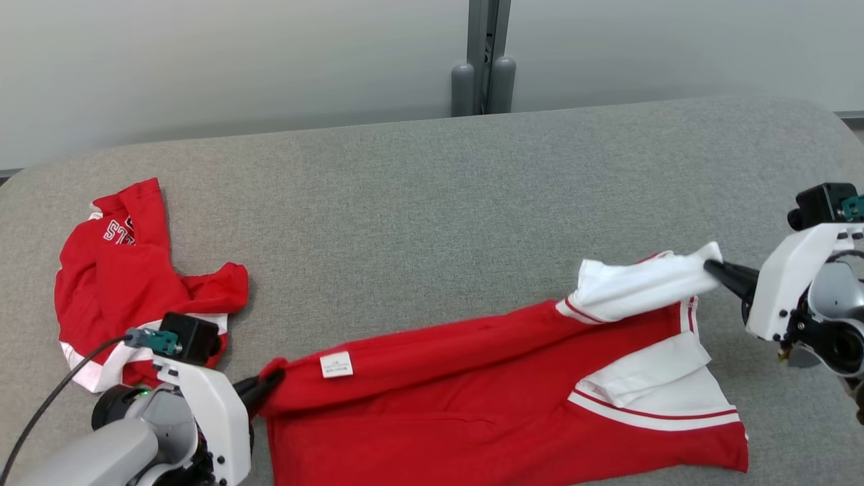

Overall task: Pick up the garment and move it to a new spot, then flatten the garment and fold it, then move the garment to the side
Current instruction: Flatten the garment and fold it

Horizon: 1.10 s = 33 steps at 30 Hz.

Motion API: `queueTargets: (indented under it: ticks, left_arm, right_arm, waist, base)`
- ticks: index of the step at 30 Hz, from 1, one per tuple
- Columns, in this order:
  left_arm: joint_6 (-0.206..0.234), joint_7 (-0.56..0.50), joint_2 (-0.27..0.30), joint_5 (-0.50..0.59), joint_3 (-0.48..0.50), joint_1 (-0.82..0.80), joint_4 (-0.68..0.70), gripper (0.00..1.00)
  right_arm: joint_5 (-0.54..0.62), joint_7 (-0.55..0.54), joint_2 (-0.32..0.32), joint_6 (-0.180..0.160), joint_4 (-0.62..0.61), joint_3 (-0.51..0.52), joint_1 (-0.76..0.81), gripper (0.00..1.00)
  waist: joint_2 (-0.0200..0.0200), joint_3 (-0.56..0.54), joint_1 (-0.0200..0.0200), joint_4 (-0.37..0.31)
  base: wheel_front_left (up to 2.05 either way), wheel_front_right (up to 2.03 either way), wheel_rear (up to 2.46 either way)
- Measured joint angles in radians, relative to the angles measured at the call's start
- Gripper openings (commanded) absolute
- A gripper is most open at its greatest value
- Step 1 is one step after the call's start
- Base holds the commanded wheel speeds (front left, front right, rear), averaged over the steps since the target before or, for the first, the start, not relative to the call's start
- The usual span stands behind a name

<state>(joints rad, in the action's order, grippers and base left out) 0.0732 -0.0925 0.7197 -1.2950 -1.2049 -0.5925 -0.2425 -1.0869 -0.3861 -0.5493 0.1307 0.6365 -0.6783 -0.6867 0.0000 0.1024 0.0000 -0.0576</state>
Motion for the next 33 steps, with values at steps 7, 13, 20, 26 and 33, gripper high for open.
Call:
queueTargets:
  ticks: [7, 13, 20, 26, 33]
  left_arm:
    - [0.016, -0.030, 0.021, 0.003, -0.014, 0.016, 0.032, 0.00]
    - [0.016, -0.050, 0.026, -0.009, -0.021, 0.034, 0.036, 0.00]
    - [0.014, -0.068, 0.027, -0.010, -0.026, 0.037, 0.041, 0.00]
    - [0.012, -0.088, 0.027, -0.014, -0.031, 0.046, 0.048, 0.00]
    - [0.016, -0.131, 0.038, -0.017, -0.043, 0.060, 0.065, 1.00]
  right_arm:
    - [-0.016, -0.087, -0.058, 0.000, -0.096, -0.002, 0.065, 0.00]
    - [-0.011, -0.171, -0.114, 0.000, -0.201, 0.040, 0.132, 0.00]
    - [0.022, -0.270, -0.107, 0.000, -0.238, 0.109, 0.210, 0.00]
    - [0.064, -0.309, -0.083, 0.000, -0.268, 0.172, 0.263, 0.49]
    - [0.127, -0.345, -0.044, 0.000, -0.317, 0.283, 0.342, 1.00]
  waist:
    - [0.0000, -0.007, 0.0000, 0.007]
    - [0.0000, -0.007, 0.0000, 0.011]
    - [0.0000, -0.005, 0.0000, 0.009]
    - [0.0000, -0.005, 0.0000, 0.008]
    - [0.0000, -0.016, 0.0000, 0.009]
  base:
    - [0.00, 0.00, 0.00]
    - [0.00, 0.00, 0.00]
    - [0.00, 0.00, 0.00]
    - [0.00, 0.00, 0.00]
    - [0.00, 0.00, 0.00]
